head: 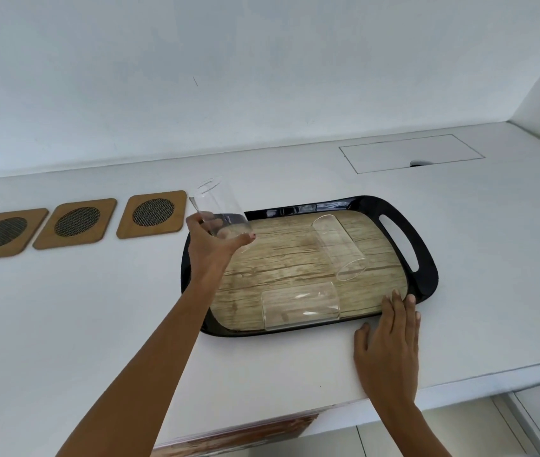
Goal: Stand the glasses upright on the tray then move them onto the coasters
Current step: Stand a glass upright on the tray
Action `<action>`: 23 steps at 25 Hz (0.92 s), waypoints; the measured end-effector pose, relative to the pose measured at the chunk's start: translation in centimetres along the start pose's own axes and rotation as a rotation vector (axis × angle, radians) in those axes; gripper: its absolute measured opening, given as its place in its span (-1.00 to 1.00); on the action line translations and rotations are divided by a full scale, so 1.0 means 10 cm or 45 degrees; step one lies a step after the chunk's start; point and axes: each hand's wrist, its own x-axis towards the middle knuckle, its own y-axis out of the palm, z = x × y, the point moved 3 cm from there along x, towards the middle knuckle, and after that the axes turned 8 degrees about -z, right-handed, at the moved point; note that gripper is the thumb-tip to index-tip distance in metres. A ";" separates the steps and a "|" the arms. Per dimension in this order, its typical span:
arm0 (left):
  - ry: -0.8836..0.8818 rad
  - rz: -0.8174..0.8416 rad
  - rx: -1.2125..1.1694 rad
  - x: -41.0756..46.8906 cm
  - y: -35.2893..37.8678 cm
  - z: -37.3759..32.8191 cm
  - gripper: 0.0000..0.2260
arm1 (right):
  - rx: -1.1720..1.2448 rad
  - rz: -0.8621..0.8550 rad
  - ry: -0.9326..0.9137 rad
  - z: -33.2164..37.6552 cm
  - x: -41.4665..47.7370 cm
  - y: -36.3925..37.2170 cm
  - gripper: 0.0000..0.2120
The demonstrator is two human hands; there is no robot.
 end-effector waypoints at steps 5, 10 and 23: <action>0.149 -0.048 0.202 -0.01 0.05 0.30 -0.24 | 0.008 0.010 0.005 -0.01 0.00 0.01 -0.44; 0.193 -0.086 0.280 -0.06 0.10 0.48 -0.29 | 0.043 0.018 0.015 0.00 0.00 0.01 -0.43; 0.294 -0.090 0.338 -0.19 0.19 0.59 -0.29 | 0.073 0.084 0.002 0.03 0.01 -0.03 -0.46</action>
